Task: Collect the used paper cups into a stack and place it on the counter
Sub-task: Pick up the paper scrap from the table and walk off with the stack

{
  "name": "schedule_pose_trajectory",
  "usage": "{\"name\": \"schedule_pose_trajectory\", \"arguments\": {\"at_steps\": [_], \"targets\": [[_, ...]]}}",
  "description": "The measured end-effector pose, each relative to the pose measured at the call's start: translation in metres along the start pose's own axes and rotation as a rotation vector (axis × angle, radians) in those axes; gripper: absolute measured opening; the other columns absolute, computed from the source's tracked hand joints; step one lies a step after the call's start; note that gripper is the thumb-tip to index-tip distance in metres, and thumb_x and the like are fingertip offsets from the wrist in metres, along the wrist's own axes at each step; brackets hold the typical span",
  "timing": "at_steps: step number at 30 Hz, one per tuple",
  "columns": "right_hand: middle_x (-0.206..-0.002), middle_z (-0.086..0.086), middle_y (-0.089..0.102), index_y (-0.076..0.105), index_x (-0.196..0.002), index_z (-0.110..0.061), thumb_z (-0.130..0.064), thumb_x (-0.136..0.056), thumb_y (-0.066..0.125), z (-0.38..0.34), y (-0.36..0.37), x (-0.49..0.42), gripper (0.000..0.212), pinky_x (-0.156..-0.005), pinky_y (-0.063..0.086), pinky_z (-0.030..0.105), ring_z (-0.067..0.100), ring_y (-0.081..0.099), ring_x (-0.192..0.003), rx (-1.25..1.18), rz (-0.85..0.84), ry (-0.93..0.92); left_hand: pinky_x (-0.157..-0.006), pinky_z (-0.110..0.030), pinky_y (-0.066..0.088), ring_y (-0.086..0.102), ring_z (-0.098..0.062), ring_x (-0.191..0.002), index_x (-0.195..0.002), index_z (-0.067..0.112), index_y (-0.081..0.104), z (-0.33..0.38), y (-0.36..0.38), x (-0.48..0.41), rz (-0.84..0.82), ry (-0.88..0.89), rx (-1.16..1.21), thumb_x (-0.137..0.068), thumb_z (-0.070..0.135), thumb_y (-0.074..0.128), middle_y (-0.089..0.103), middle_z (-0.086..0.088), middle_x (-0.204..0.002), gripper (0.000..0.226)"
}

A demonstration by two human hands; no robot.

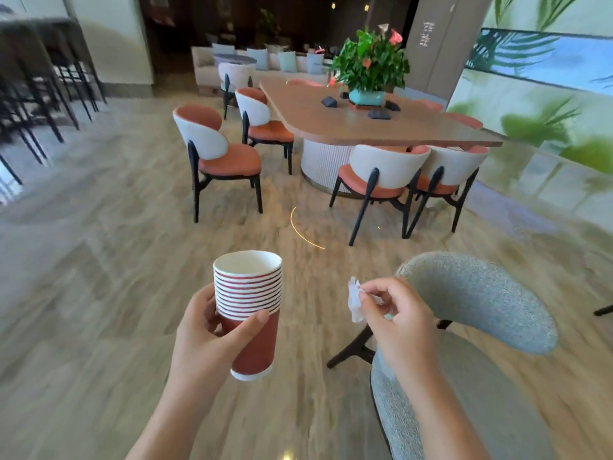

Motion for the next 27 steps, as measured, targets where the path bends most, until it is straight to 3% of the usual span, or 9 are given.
{"name": "schedule_pose_trajectory", "arguments": {"at_steps": [6,11,20,27], "targets": [[-0.073,-0.007,0.06,0.063,-0.074,-0.017,0.002,-0.077,0.065,0.048,-0.005,-0.083,0.019,-0.06,0.037,0.004,0.001,0.056,-0.07,-0.007,0.042,0.013,-0.077,-0.03,0.05,0.067,-0.013,-0.095,-0.105,0.031,0.059,0.01,0.065,-0.083,-0.086,0.036,-0.095,-0.042,0.047,0.081,0.071,0.005,-0.102,0.069],[-0.074,-0.005,0.061,0.063,-0.075,-0.018,-0.001,-0.078,0.065,0.088,0.001,-0.148,0.018,-0.061,0.041,0.008,0.005,0.056,-0.071,-0.019,0.013,0.044,-0.074,-0.025,0.05,0.067,-0.008,-0.093,-0.104,0.039,0.058,0.009,0.105,-0.147,-0.056,0.086,-0.112,-0.043,0.047,0.081,0.07,0.009,-0.102,0.066],[-0.073,-0.005,0.057,0.063,-0.075,-0.012,0.004,-0.076,0.065,0.132,0.088,-0.24,0.016,-0.059,0.041,0.008,0.008,0.055,-0.072,0.057,-0.148,-0.041,-0.077,-0.03,0.05,0.067,-0.008,-0.094,-0.101,0.043,0.059,-0.031,0.1,-0.265,0.089,0.051,-0.159,-0.042,0.048,0.081,0.07,0.007,-0.104,0.063],[-0.073,-0.009,0.058,0.06,-0.075,-0.022,0.003,-0.077,0.065,0.184,0.156,-0.353,0.026,-0.063,0.041,0.007,0.007,0.056,-0.072,0.05,-0.099,0.006,-0.086,-0.036,0.051,0.064,-0.011,-0.101,-0.1,0.043,0.056,-0.062,0.094,-0.418,0.126,0.027,-0.178,-0.04,0.052,0.08,0.067,0.006,-0.108,0.064]]}}
Point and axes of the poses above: each hand's wrist, its own x-axis away from the middle knuckle, its own y-axis out of the palm, z = x × y, the point moved 6 cm from there along -x, towards the middle knuckle
